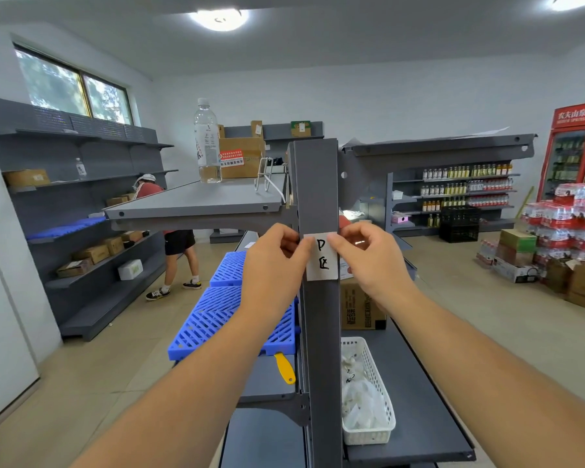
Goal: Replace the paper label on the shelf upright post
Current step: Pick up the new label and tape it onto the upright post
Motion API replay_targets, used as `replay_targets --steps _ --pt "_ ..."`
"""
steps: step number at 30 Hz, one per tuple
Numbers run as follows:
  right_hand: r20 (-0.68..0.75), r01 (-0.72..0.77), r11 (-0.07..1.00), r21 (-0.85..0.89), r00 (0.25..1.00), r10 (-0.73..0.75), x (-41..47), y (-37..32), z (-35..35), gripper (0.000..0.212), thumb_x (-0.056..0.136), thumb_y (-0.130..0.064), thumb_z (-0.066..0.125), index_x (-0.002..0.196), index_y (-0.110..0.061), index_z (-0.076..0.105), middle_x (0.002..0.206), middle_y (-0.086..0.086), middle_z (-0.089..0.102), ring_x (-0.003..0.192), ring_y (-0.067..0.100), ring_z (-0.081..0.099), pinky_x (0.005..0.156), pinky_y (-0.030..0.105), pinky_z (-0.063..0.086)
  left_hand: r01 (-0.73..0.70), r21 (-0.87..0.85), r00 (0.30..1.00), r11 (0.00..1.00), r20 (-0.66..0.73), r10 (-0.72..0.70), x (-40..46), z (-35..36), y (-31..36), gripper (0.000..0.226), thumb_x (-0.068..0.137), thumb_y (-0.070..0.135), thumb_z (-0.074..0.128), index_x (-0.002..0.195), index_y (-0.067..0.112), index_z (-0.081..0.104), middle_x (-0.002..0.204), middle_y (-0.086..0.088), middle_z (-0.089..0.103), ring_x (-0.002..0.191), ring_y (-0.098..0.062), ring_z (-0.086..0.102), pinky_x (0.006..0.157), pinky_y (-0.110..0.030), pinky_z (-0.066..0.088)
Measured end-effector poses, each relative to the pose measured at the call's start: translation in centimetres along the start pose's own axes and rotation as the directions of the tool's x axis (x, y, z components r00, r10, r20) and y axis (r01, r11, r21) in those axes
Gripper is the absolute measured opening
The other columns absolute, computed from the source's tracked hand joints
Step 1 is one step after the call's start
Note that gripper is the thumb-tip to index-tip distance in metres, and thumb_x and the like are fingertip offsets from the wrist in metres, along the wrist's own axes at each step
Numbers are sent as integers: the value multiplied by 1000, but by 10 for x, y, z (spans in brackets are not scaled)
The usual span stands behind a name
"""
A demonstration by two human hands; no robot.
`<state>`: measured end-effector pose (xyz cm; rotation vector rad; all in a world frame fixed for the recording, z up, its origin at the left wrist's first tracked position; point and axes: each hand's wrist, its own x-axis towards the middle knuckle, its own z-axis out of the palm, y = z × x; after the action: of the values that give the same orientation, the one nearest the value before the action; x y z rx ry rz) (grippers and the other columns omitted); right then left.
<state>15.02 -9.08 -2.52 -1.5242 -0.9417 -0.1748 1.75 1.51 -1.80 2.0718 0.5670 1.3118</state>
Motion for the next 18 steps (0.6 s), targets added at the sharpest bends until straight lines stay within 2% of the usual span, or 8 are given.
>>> replay_targets --steps 4,7,12,15,18 --pt "-1 5 1000 -27 1000 -5 -1 2 1 25 91 -43 73 105 -22 70 89 -9 71 78 6 65 69 22 52 -21 68 1000 997 15 20 0 4 -4 26 86 46 76 95 27 60 81 8 67 74 -9 65 64 -25 55" --pt "28 1 1000 -26 1000 -1 -3 10 -1 25 90 -41 76 106 -23 69 92 -8 72 81 8 67 73 21 53 -27 98 999 995 41 23 -1 3 -9 26 87 45 75 98 27 59 82 8 66 73 -9 64 62 -23 52" --pt "85 -5 998 -65 996 11 -12 28 -2 23 86 -36 80 101 -23 69 90 -6 69 73 8 59 72 24 53 -17 106 996 994 92 7 -12 3 -22 25 88 42 75 99 32 55 84 12 66 72 -6 64 58 -17 48" --pt "114 -11 998 -66 993 19 -16 36 -3 22 85 -36 82 99 -24 70 90 -4 71 74 8 59 73 26 55 -25 111 994 993 109 13 -16 4 -28 26 89 41 74 104 31 55 88 14 65 75 -7 65 63 -21 53" --pt "133 8 997 -77 991 2 -18 38 -4 21 84 -33 83 97 -22 70 89 -2 72 71 6 58 70 21 52 -32 119 992 992 126 17 -18 4 -32 28 89 41 74 108 32 55 87 20 63 77 -4 65 65 -19 53"
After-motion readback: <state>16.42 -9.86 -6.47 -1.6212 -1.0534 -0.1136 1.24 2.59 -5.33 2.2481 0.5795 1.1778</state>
